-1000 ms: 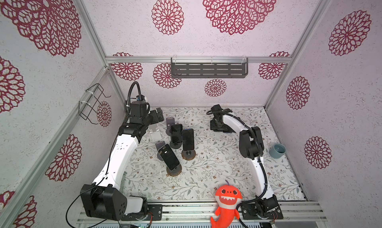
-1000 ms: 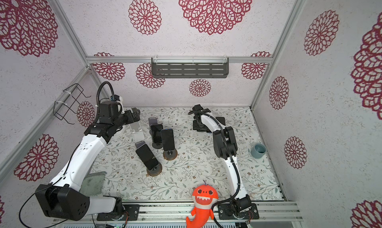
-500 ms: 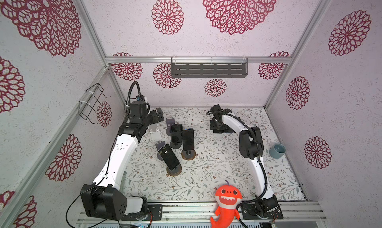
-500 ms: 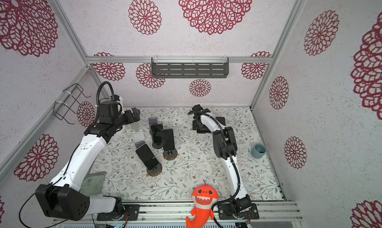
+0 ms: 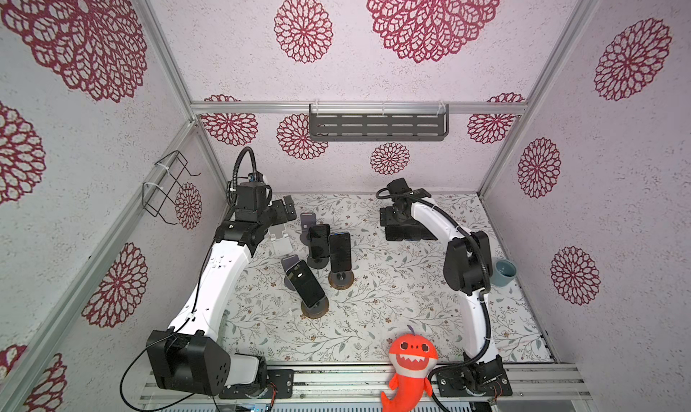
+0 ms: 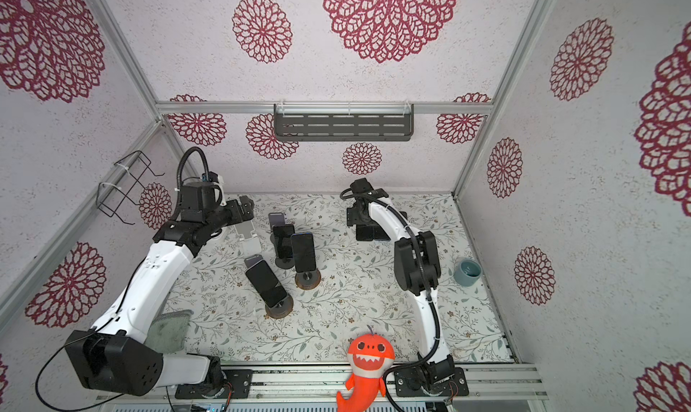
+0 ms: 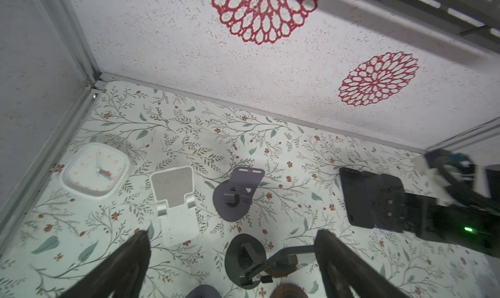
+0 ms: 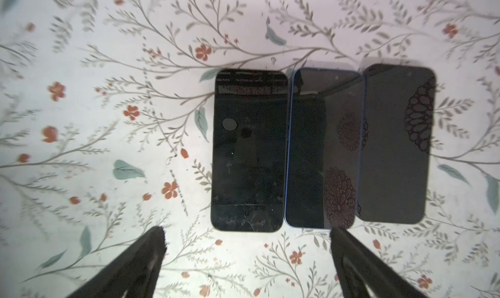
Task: Remove the phone from the phone stand
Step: Place the phone at the top-center of the table, then remove the phone from the phone stand.
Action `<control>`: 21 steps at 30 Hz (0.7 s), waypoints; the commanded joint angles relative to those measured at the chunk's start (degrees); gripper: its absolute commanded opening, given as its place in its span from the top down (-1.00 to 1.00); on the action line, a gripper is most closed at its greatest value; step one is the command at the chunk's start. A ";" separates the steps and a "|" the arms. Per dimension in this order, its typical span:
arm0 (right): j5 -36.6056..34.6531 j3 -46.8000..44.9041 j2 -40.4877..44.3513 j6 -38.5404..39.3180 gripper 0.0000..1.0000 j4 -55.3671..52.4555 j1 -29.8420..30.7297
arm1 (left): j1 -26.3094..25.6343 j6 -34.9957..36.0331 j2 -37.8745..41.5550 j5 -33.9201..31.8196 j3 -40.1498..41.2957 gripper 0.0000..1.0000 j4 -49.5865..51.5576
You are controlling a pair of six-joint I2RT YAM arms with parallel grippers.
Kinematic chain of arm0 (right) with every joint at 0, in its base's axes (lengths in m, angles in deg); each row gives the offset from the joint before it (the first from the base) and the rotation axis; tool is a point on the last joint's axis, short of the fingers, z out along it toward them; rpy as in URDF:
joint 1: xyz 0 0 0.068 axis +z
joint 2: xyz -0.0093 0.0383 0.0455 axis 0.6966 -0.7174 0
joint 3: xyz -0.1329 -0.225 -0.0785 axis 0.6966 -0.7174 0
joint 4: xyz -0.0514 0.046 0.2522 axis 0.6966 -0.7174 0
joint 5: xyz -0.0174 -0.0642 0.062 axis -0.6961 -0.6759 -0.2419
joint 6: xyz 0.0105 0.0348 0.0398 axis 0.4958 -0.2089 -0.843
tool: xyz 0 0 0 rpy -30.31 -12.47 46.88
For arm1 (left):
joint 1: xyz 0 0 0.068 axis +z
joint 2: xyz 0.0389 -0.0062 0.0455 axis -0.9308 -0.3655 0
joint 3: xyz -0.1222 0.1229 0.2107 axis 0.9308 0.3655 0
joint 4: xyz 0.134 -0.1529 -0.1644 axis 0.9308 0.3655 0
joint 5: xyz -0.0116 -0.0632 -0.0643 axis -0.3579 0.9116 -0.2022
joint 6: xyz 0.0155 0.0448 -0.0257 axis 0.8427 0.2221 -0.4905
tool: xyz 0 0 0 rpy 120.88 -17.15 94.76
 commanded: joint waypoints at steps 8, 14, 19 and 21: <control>2.79 -12.64 13.73 6.42 -0.98 4.98 -0.48 | -15.60 -3.61 1.81 -24.35 -2.51 -1.00 12.08; 6.56 -19.18 18.08 7.21 -0.98 9.11 -1.60 | -16.51 -9.18 3.76 -10.83 -2.35 -0.88 12.73; 7.17 -24.34 21.89 7.92 -0.97 11.31 -2.43 | -19.66 -17.77 7.71 -18.51 -1.24 -0.84 20.83; 7.50 -25.27 22.38 8.20 -0.98 11.73 -2.70 | -21.98 -18.71 8.98 -21.87 -0.37 -0.83 23.15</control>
